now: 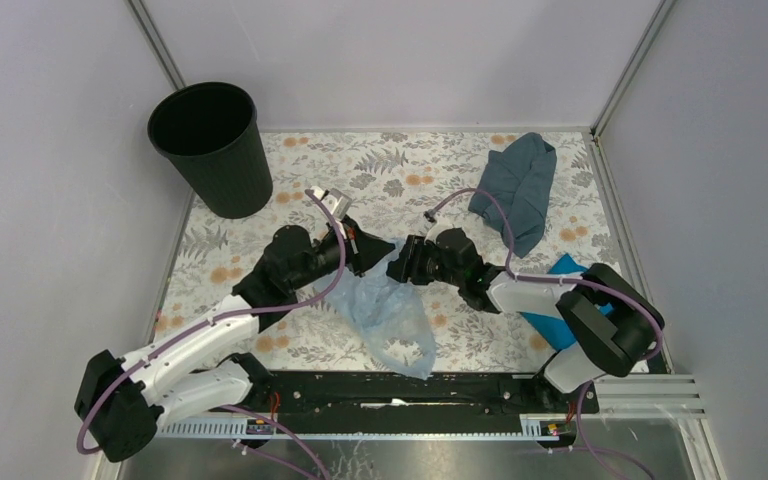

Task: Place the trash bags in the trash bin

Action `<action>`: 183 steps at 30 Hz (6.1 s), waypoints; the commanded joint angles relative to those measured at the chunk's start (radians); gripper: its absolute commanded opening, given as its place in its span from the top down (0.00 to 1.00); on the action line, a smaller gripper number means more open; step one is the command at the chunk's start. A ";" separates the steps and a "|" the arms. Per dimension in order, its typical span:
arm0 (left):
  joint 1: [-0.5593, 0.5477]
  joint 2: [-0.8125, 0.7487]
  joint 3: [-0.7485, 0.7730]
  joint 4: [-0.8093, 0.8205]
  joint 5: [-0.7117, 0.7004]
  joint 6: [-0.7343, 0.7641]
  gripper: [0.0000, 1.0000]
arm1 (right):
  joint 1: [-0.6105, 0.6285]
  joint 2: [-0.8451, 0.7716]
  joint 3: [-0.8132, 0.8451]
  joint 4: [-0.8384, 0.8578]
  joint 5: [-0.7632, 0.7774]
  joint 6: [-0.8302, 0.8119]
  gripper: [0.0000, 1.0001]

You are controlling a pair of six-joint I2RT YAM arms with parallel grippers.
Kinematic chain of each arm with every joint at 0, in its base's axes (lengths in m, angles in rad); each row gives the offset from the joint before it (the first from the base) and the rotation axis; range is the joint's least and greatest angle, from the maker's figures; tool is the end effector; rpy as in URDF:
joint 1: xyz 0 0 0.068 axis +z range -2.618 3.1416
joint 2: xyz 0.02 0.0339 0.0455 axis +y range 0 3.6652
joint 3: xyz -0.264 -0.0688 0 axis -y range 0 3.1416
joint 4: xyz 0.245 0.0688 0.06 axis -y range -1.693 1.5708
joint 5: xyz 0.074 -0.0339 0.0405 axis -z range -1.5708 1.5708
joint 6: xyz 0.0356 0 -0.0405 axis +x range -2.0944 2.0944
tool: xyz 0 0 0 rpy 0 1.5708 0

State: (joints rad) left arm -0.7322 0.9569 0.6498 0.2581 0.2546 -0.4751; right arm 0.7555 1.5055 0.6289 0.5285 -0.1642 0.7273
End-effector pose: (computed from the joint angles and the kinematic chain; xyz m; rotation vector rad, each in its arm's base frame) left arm 0.1635 -0.1590 0.3071 0.4306 1.6878 -1.1167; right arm 0.2204 0.2156 0.1898 -0.1498 2.0855 1.1148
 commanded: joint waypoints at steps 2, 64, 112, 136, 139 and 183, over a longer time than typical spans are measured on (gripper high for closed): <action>-0.004 -0.041 0.003 0.049 -0.096 0.029 1.00 | -0.005 -0.289 0.073 -0.376 0.210 -0.215 0.16; 0.070 -0.158 -0.332 0.334 -0.203 -0.185 1.00 | 0.070 -0.513 0.052 -1.216 0.284 0.677 0.01; 0.080 0.002 0.520 -1.160 -0.732 -0.004 0.01 | 0.165 -0.409 -0.047 -0.477 0.377 -0.297 1.00; 0.200 0.379 0.570 -0.914 -0.581 0.124 0.91 | 0.040 -0.266 0.108 -0.596 0.470 -0.278 1.00; 0.252 0.581 0.775 -0.853 -0.601 0.119 1.00 | -0.095 -0.058 0.295 -0.620 0.459 -0.309 1.00; 0.267 0.444 0.708 -0.434 -0.623 0.038 1.00 | -0.182 -0.099 0.554 -0.273 0.375 -0.722 1.00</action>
State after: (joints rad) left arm -0.5640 1.1217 1.5555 0.2504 -0.2684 -0.2165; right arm 0.5911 1.1564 1.4483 0.3164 0.1413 -0.0528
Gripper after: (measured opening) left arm 0.005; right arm 0.015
